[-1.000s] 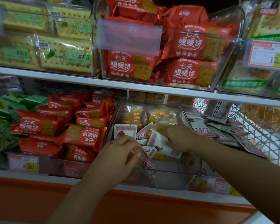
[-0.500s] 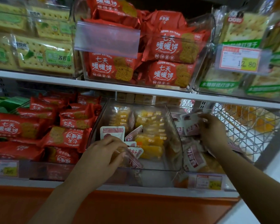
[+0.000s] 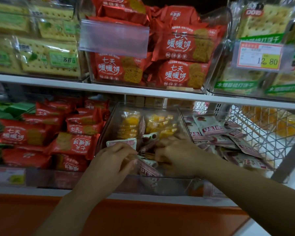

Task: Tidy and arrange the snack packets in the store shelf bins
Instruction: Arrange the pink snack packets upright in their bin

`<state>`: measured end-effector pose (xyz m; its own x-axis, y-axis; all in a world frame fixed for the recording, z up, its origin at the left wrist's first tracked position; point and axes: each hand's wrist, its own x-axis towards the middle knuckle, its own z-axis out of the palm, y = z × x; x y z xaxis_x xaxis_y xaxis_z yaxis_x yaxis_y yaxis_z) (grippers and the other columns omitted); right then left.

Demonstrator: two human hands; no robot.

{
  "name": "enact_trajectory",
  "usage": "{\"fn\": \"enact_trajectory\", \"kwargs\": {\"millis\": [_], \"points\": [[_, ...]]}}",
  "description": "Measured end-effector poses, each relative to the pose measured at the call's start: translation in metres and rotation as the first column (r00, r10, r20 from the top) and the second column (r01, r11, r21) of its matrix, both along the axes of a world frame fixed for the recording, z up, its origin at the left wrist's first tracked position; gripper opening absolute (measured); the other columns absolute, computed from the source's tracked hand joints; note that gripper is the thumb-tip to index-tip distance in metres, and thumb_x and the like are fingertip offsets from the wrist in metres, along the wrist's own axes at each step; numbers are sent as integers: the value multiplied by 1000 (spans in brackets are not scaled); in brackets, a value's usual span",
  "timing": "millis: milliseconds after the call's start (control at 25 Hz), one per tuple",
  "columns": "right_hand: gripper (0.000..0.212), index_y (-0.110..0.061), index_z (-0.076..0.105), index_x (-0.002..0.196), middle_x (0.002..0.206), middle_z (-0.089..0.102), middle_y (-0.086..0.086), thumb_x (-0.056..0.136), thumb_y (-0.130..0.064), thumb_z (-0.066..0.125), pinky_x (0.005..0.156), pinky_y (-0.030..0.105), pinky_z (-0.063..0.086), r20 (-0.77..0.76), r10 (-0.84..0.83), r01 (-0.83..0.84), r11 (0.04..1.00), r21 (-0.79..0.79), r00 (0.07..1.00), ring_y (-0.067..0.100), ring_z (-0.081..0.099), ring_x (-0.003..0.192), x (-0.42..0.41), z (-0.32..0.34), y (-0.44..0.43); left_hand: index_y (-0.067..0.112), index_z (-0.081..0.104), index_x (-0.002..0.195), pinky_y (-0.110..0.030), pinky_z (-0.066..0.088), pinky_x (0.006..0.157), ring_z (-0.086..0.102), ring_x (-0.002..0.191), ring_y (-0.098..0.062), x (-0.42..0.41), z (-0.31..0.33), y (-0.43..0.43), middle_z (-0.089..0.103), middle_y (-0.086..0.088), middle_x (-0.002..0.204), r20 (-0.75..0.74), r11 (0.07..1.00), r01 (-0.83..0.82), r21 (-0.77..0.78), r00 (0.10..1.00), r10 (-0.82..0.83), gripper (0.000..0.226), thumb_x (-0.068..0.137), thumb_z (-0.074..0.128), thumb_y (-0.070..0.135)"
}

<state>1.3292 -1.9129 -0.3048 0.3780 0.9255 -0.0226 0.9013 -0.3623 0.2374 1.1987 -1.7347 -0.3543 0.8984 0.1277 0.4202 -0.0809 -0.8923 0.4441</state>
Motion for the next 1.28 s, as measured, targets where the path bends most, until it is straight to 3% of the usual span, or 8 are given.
{"fn": "enact_trajectory", "kwargs": {"millis": [120,240,400,520,640,840,1120,1280], "points": [[42,-26,47,120,130,46,4,81,-35,59,97,43,29,159,50,-46,998,-33,986,25,42,120,16,-11,18,32,64,109,-28,48,87,53,101,-1,0,-1,2,52,24,113,-3,1000,2,-1,1000,-2,23,91,51,39],[46,-21,38,131,134,45,7,88,-27,54,102,44,30,285,34,-25,999,-35,958,28,43,123,33,-14,24,35,63,107,-30,49,87,53,102,-1,-1,-2,4,52,25,112,-10,1000,16,-6,1000,-16,42,84,34,54],[53,-24,33,136,140,42,6,88,-33,55,106,43,28,206,-130,127,992,26,970,27,40,128,56,-2,20,34,62,112,-29,48,88,52,105,-1,-2,1,3,49,25,116,-44,999,27,-27,999,-28,32,89,45,48],[56,-25,35,136,141,41,5,85,-25,58,106,40,26,130,-158,153,987,45,979,25,39,128,62,1,21,30,62,115,-22,47,89,51,105,5,-2,13,2,50,24,116,-40,995,26,-92,999,-30,25,91,58,29],[54,-26,39,132,140,41,3,82,-26,61,106,38,26,72,-154,148,986,76,985,24,37,130,69,0,22,31,60,119,-16,47,88,53,102,5,23,38,4,51,21,118,-54,998,3,-64,999,-6,30,89,60,27],[42,-29,45,121,138,39,0,81,-28,61,106,39,21,-5,-154,152,976,158,988,23,31,131,79,-6,18,29,57,123,-34,46,92,53,114,-18,115,56,12,56,2,127,-342,961,28,276,937,71,37,87,61,35],[44,-29,41,123,138,26,3,82,-23,58,113,54,13,-16,-197,197,965,175,980,27,20,134,83,-12,20,25,52,132,-20,38,81,48,112,-10,159,55,29,51,7,133,-717,966,210,153,696,-38,54,81,71,27],[52,-33,37,130,146,29,0,83,-29,60,115,55,6,-54,-204,208,974,84,977,23,20,138,84,-9,21,23,64,114,-20,38,67,50,94,-7,159,49,30,60,8,111,-613,952,191,238,790,-6,32,84,66,33]]}}
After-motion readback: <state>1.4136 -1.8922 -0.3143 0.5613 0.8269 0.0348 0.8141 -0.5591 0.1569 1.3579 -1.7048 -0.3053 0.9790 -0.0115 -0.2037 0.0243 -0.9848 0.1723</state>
